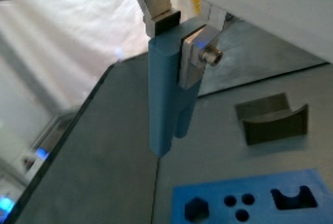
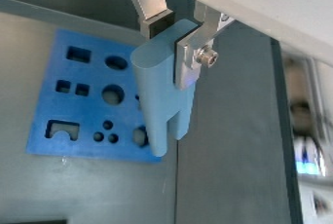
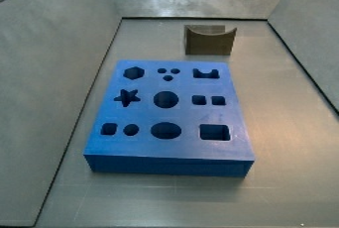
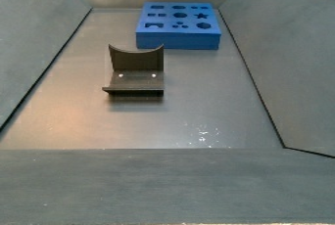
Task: Pick up the square-circle object. Move up. Place the square-circle object on the fixture. Regrasp the square-circle object. Move to above the board. Insert the square-circle object.
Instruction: Move to above the board.
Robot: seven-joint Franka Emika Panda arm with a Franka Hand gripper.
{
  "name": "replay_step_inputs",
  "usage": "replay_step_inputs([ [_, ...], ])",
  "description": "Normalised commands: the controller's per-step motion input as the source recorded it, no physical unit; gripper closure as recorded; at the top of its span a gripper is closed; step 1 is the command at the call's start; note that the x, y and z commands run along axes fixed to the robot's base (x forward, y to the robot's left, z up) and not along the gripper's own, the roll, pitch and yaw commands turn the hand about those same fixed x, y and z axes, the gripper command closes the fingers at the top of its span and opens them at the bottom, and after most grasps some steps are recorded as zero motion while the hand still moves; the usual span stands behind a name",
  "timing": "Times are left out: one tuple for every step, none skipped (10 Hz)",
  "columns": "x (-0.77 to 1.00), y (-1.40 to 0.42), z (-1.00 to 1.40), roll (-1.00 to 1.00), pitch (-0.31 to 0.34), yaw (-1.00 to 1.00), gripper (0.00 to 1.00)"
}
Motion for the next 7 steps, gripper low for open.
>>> replay_step_inputs([
  [-0.11,-0.01,-0.01,-0.40,-0.385,1.00,1.00],
  [-0.10,0.01,0.00,-0.38,-0.425,1.00,1.00],
  [-0.09,0.01,0.00,-0.36,-0.467,1.00,1.00],
  [-0.08,0.01,-0.01,-0.33,-0.508,1.00,1.00],
  [-0.06,0.01,0.00,-0.29,-0.560,1.00,1.00],
  [-0.06,0.01,0.00,-0.26,-0.600,1.00,1.00],
  [-0.06,0.01,-0.01,-0.22,-0.664,1.00,1.00],
])
